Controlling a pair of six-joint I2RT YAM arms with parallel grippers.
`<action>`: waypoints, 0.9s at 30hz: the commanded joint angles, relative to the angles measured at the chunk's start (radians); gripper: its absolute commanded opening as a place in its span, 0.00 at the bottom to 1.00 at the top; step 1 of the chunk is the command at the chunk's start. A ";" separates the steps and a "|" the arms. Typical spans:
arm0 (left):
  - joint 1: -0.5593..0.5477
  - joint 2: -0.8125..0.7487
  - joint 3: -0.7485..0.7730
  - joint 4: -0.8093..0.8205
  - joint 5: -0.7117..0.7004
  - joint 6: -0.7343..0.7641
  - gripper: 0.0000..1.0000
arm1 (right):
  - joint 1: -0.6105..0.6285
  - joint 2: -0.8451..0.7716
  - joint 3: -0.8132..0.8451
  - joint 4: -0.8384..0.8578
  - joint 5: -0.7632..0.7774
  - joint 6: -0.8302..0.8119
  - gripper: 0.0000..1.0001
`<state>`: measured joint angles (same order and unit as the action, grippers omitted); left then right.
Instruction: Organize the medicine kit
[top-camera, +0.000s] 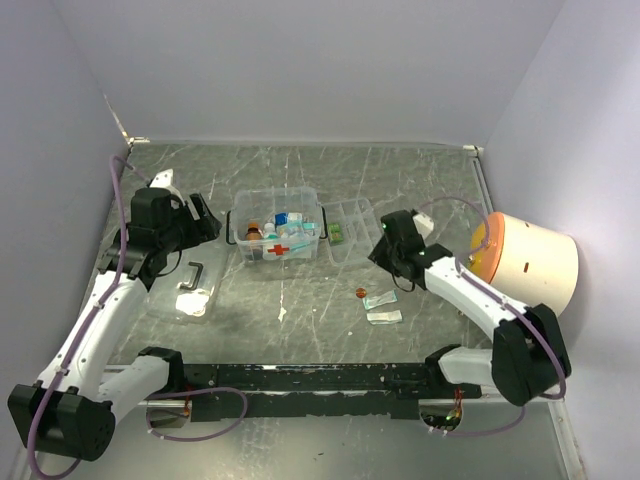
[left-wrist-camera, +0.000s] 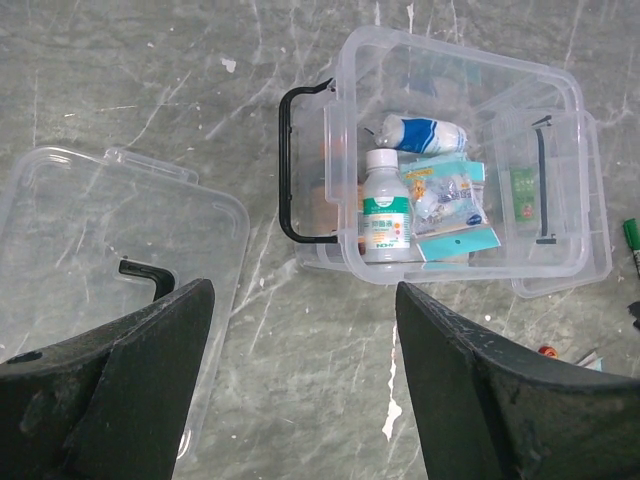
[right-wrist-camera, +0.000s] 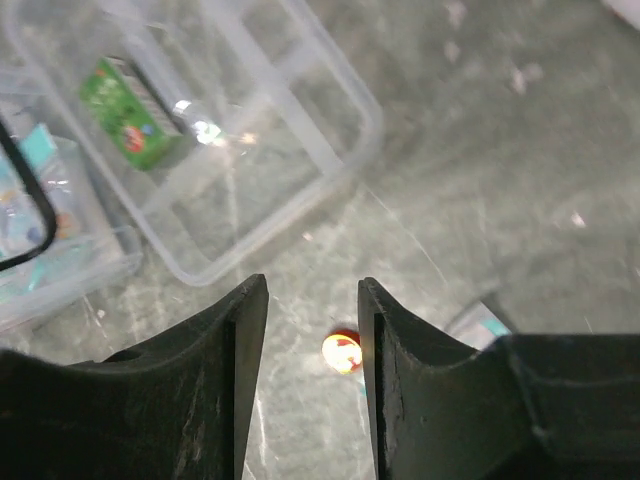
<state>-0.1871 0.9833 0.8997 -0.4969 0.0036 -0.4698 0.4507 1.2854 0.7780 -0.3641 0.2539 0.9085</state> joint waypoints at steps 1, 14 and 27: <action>-0.008 -0.028 -0.011 0.043 0.035 0.015 0.84 | -0.001 -0.086 -0.074 -0.108 0.053 0.222 0.41; -0.014 -0.036 -0.011 0.038 0.029 0.015 0.84 | 0.005 -0.073 -0.156 -0.241 0.048 0.572 0.36; -0.015 -0.043 -0.007 0.032 0.009 0.016 0.84 | 0.037 0.003 -0.117 -0.277 0.083 0.606 0.33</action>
<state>-0.1936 0.9554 0.8925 -0.4908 0.0120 -0.4675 0.4717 1.2419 0.6250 -0.6125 0.3054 1.4815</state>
